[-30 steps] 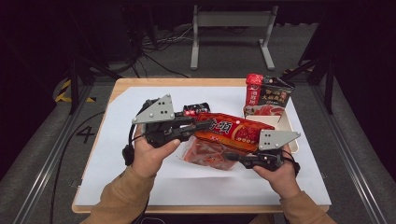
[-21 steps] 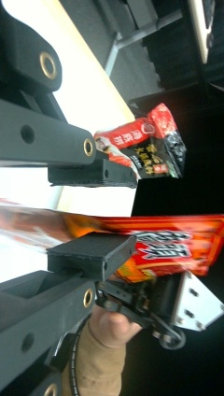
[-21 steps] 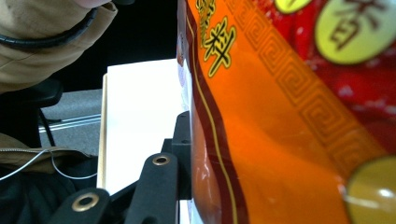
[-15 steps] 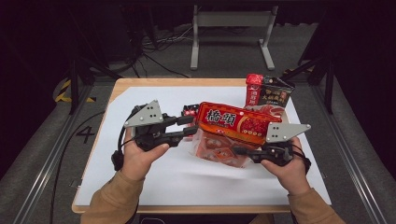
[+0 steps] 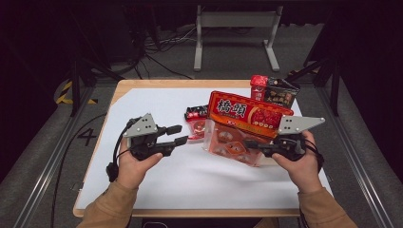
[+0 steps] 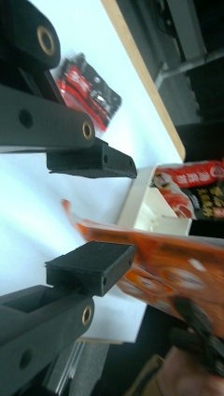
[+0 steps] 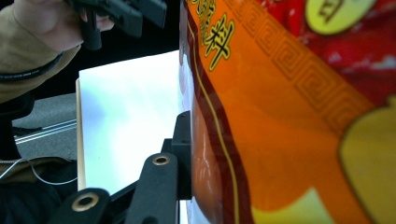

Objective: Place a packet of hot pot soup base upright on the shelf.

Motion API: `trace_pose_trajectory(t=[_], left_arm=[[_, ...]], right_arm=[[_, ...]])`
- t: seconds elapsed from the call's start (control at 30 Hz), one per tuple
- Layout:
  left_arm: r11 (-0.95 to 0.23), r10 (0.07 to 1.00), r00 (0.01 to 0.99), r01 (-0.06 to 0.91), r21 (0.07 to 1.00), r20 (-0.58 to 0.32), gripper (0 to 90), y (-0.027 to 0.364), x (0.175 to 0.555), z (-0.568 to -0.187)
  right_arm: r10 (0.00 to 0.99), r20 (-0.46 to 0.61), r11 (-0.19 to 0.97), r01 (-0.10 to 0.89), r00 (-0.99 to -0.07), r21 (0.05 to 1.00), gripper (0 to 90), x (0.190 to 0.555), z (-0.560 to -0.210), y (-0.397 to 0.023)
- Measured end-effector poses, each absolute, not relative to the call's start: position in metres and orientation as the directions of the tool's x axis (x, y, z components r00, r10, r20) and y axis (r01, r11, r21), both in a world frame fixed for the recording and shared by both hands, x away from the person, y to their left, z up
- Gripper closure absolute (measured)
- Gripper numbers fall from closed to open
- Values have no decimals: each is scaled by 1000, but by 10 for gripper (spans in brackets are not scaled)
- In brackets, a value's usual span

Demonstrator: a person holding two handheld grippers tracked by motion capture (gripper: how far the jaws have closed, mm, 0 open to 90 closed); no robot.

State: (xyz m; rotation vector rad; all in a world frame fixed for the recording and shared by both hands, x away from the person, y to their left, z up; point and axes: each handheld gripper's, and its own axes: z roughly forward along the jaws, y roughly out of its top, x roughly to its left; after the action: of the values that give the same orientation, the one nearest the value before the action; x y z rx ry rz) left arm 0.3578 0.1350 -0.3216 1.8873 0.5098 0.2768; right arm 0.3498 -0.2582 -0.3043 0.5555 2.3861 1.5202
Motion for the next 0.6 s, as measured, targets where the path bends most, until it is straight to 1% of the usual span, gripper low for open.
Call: trace_pose_trajectory(t=[0.07,0.3,0.5,0.6], left_arm=[[-297,479,875,232,926,-65,563,138,359,-330],[-318,514,855,269,909,-73,530,148,364,-346],[-338,534,842,296,894,-77,506,157,369,-359],[-339,549,830,324,883,-94,500,162,372,-365]], right_arm=[[452,-12,377,179,-892,909,705,351,-301,-260],[478,-11,372,191,-879,908,705,357,-290,-264],[506,9,376,230,-863,897,705,364,-283,-268],[514,14,371,237,-857,898,705,368,-278,-272]])
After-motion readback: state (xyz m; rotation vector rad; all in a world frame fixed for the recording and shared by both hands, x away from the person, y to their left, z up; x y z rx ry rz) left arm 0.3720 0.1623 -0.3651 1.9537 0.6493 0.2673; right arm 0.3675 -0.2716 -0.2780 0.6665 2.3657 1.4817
